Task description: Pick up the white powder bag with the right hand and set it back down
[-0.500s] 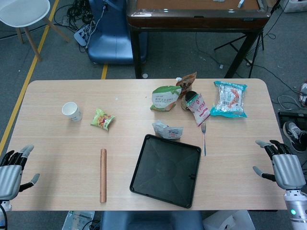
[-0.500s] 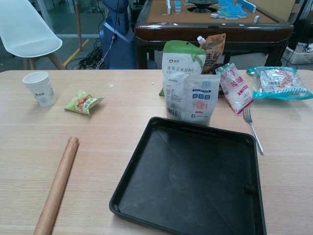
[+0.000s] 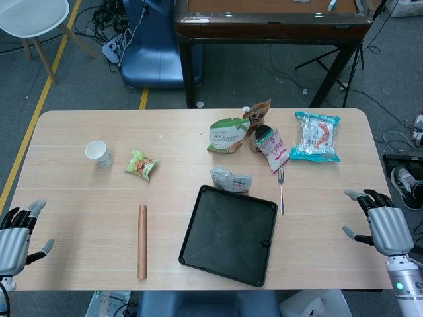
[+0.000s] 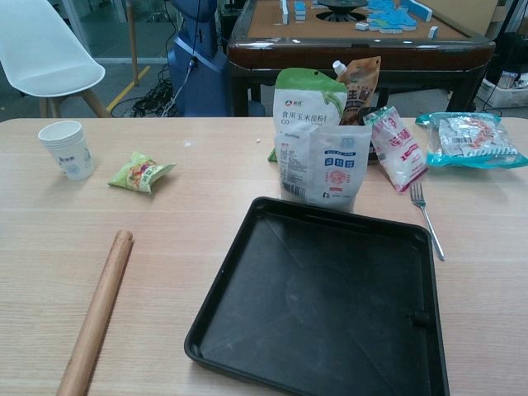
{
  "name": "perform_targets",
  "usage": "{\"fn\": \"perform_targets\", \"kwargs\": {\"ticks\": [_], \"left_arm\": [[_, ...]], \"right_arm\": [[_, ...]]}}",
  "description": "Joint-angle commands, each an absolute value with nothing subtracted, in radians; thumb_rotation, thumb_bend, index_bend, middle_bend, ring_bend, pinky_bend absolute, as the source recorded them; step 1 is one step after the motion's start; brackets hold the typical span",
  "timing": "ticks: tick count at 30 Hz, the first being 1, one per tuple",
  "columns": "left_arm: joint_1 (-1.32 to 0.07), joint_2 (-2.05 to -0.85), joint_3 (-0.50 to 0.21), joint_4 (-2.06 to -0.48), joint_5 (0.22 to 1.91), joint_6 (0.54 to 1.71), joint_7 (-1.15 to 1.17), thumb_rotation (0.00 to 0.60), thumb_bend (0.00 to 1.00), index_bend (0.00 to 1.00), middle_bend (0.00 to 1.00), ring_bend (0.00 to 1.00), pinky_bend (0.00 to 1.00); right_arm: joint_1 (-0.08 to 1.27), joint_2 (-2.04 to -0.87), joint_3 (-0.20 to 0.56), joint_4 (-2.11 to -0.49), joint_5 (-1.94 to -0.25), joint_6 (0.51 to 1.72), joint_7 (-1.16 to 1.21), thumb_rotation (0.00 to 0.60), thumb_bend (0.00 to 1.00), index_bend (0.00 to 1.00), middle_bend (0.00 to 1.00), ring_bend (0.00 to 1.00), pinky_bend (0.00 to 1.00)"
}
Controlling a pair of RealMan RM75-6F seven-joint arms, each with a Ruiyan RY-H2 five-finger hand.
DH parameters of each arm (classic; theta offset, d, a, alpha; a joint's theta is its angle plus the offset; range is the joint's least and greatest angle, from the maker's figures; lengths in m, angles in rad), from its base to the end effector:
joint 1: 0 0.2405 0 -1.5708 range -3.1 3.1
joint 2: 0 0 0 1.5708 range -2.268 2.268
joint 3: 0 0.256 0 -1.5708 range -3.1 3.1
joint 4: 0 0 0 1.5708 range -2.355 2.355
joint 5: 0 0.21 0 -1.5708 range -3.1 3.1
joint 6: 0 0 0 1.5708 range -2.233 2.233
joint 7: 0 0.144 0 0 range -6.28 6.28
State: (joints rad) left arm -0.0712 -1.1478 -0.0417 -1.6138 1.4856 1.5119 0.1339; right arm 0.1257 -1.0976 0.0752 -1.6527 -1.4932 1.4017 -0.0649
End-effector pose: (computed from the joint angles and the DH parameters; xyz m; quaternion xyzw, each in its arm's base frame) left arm -0.3117 0.1748 0.1528 -0.6030 -0.3592 -0.3567 0.6165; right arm -0.2998 -0.1979 0.1549 0.6215 -0.3794 0.3713 0.5762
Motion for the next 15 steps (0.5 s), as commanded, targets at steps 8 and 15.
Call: {"fn": "perform_targets", "kwargs": {"ticks": [8, 15], "left_arm": [[-0.061, -1.140, -0.037, -1.620, 1.492, 1.525, 0.132, 0.600, 0.22, 0.10, 0.13, 0.18, 0.08], [-0.058, -1.138, -0.036, -1.622, 1.498, 1.532, 0.129, 0.600, 0.22, 0.10, 0.13, 0.18, 0.08]], "right_arm": [[0.291, -1.088, 0.140, -1.683, -1.390, 1.144, 0.023, 0.600, 0.12, 0.22, 0.29, 0.19, 0.22], [0.424, -1.150, 0.184, -1.623, -1.309, 0.949, 0.107, 0.600, 0.12, 0.19, 0.27, 0.18, 0.22]]}}
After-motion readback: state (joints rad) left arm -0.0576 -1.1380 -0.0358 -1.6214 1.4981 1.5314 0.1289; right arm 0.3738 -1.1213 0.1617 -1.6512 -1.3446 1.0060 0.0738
